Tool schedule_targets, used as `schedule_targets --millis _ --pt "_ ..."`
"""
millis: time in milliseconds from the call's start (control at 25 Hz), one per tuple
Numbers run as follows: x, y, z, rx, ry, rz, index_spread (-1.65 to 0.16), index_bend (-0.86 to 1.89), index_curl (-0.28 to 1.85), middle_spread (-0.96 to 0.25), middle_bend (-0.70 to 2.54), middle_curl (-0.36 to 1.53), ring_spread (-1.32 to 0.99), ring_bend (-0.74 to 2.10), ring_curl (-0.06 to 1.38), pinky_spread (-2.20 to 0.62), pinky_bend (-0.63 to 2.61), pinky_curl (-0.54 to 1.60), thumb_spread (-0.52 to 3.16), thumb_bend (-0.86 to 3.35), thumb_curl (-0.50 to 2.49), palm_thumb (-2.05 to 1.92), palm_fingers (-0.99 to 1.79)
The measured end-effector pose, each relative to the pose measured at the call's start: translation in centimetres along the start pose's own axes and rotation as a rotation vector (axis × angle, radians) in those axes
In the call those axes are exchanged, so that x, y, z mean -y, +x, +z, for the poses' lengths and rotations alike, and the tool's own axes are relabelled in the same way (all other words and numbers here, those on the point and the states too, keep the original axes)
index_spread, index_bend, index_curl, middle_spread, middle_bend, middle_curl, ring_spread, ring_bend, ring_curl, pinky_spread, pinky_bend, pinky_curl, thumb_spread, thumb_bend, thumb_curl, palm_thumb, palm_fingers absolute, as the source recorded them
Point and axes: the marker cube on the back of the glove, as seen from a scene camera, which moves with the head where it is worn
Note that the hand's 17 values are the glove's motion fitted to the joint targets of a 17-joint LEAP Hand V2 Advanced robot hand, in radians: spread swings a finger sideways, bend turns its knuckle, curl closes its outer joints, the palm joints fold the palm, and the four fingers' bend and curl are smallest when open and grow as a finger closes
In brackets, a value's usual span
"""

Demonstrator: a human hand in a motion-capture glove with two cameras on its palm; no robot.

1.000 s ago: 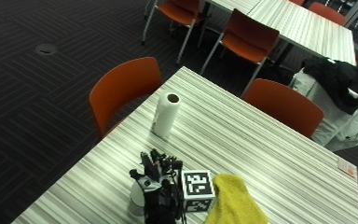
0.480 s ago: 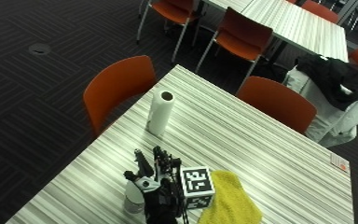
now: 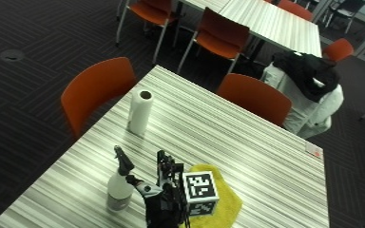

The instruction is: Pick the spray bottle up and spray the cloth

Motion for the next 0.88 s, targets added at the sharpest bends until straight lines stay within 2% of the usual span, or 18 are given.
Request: schedule_targets --millis 160,360,560,880 --pt "0.0 -2.1 0.5 -0.043 -0.027 -0.042 -0.56 0.31 0.45 -0.29 0.16 0.36 -0.01 0.08 0.27 0.19 0.16 0.28 0.82 -0.01 0.82 1.05 -0.23" --pt "-1.4 -4.2 0.7 -0.289 -0.113 -0.105 -0.55 0.31 0.44 -0.25 0.17 0.36 0.01 0.15 0.26 0.19 0.13 0.26 0.86 0.0 0.82 1.06 -0.13" --pt "-4.4 -4.5 -0.5 -0.465 -0.152 -0.098 -0.54 0.3 0.43 -0.22 0.2 0.36 0.02 0.16 0.25 0.18 0.14 0.25 0.89 -0.01 0.83 1.06 -0.08" --pt "-9.8 -5.2 -3.4 -0.451 -0.136 -0.039 -0.49 0.41 0.45 -0.16 0.21 0.37 0.03 0.13 0.23 0.18 0.11 0.23 0.94 -0.01 0.84 1.05 -0.02"
